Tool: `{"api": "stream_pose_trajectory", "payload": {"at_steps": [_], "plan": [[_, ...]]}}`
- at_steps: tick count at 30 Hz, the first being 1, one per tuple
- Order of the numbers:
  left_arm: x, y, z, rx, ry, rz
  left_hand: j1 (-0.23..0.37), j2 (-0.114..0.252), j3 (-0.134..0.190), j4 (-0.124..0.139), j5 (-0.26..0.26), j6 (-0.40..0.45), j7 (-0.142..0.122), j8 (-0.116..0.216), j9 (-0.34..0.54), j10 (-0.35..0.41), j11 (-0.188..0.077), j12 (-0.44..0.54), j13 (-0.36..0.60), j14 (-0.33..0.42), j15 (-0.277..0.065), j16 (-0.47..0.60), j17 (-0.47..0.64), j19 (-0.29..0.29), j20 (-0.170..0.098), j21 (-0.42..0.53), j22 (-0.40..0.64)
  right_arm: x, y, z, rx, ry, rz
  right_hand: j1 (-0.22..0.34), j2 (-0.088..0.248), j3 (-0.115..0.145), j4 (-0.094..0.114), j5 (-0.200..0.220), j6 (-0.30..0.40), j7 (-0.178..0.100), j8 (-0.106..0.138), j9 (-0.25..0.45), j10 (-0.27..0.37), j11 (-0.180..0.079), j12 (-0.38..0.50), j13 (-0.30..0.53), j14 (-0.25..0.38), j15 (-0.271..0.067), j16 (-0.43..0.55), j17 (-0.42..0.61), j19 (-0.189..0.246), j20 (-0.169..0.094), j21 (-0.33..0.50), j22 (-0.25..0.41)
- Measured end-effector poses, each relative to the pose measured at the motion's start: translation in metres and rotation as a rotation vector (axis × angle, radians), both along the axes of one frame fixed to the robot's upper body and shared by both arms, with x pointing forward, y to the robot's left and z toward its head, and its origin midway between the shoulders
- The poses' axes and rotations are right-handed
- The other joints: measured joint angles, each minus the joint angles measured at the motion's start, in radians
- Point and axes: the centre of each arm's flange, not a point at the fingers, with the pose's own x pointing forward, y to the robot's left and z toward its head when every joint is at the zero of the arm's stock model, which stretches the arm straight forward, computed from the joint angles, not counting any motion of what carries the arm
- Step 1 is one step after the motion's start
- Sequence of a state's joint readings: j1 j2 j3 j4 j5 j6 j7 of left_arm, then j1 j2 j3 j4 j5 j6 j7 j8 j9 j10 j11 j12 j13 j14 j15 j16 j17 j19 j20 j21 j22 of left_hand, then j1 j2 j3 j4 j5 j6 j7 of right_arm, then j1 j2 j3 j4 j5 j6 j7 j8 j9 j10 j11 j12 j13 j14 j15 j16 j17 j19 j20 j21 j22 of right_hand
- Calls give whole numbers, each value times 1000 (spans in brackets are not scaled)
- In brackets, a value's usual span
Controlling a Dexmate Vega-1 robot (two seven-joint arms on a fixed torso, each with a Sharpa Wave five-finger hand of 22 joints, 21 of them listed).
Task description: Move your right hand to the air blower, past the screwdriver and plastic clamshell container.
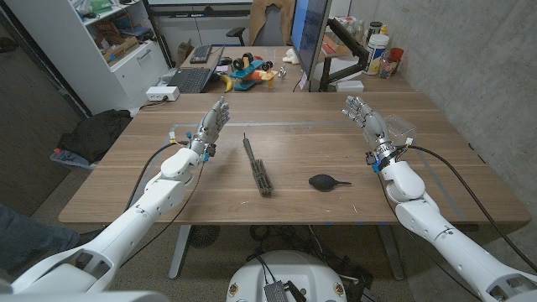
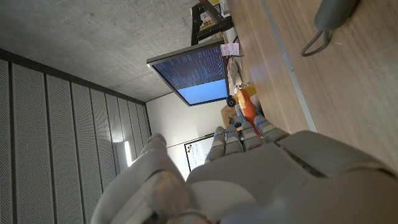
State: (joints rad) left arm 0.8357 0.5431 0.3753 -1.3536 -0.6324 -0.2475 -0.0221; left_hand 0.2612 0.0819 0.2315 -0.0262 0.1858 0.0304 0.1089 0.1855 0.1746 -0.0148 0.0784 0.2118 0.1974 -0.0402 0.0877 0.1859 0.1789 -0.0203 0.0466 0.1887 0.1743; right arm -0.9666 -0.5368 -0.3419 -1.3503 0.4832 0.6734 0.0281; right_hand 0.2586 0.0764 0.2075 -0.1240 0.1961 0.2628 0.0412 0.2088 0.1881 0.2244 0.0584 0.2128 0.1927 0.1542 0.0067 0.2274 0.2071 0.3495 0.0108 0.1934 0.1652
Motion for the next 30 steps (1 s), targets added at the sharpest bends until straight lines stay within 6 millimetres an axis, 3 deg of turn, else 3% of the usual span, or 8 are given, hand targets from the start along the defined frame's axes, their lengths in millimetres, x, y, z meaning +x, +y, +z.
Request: {"api": "stream_pose_trajectory", "payload": {"at_steps": [30], "plan": [[1, -4, 1, 12, 6, -4, 0, 0, -4, -4, 0, 0, 0, 0, 0, 0, 0, 0, 0, 0, 0, 0, 0, -5, 5, 0, 0, -15, 11, -3, -41, -41, 24, -8, -8, -4, 4, 4, 23, -13, 0, 0, 28, -7, 7, 0, 32, -7, 0, 0, 23, 2, 0, 0]]}}
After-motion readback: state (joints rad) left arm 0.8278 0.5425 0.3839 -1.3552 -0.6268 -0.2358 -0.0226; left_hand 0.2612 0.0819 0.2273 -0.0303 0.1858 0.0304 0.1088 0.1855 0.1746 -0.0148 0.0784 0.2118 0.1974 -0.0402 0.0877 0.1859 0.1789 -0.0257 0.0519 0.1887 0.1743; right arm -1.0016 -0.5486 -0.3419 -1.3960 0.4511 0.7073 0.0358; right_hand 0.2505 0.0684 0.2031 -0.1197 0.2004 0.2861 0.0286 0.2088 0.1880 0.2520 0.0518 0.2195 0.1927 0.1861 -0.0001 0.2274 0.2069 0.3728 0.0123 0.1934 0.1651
